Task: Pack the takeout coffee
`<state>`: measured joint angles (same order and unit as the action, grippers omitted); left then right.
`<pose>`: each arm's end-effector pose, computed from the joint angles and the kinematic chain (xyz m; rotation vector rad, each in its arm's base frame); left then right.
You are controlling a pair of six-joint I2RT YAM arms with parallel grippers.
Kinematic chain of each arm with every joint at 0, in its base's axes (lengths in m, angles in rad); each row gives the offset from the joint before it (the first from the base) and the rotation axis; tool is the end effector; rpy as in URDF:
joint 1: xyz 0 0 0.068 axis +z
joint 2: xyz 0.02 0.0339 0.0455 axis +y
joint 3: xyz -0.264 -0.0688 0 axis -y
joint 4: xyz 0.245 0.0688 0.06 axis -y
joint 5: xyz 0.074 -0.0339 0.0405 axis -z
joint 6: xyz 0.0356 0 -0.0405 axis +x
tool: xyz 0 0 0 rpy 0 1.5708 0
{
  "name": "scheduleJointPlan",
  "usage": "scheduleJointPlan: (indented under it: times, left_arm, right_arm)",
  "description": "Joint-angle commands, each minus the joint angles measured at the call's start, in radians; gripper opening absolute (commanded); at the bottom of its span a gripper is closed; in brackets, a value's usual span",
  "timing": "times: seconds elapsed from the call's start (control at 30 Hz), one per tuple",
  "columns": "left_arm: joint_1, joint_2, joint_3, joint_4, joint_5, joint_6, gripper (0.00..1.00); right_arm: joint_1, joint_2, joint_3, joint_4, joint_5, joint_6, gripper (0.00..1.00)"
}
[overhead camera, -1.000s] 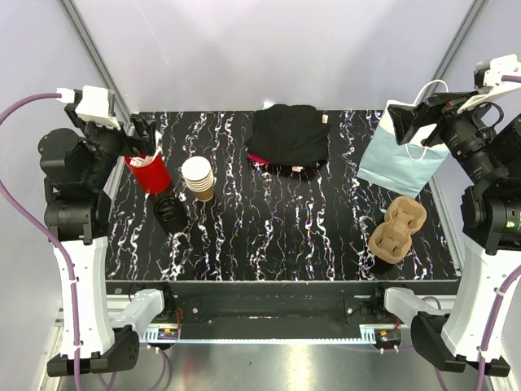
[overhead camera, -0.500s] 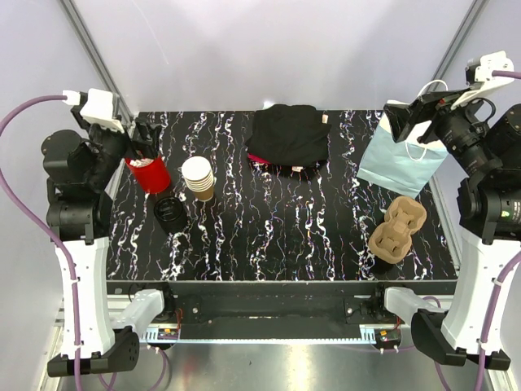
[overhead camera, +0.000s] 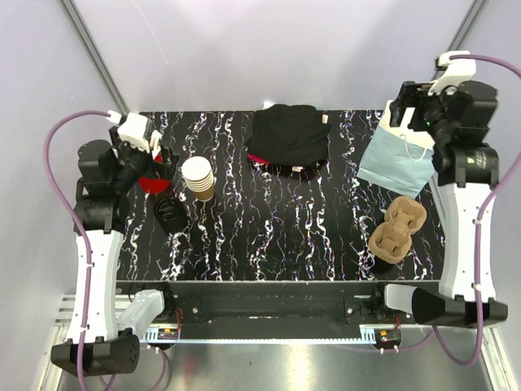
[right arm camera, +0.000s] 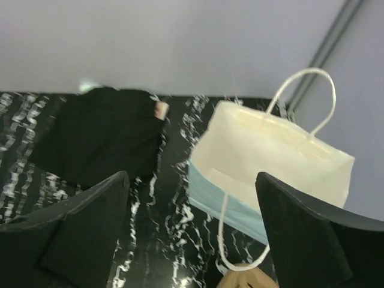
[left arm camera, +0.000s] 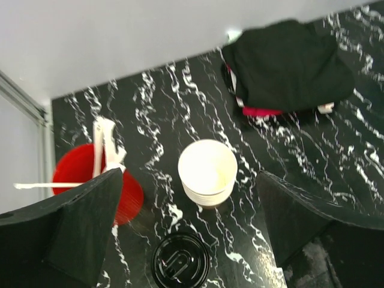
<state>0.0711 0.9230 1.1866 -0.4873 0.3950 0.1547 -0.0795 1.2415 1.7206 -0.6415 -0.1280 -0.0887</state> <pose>0.1863 -0.0005 0.4221 0.3541 1.7454 -0.1916 0.2319 -0.0139 0.5118 -0.1021 1.7289 -0.0130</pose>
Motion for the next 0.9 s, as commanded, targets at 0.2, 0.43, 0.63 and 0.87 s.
scheduleJointPlan:
  times: [0.2,0.43,0.63,0.87]
  left_arm:
    - [-0.008,0.002,-0.142,0.101,0.051,0.071,0.99]
    - [-0.01,0.0,-0.188,0.119,0.071,0.055,0.99]
    - [-0.011,0.004,-0.211,0.119,0.084,0.054,0.99]
    - [-0.01,0.011,-0.223,0.125,0.094,0.049,0.99]
  right_arm:
    - [-0.002,0.073,-0.102,0.063,0.197,-0.068,0.73]
    - [-0.002,0.111,-0.162,0.062,0.206,-0.069,0.55]
    - [-0.002,0.134,-0.188,0.046,0.225,-0.075,0.47]
    - [-0.002,0.124,-0.228,0.019,0.228,-0.08,0.33]
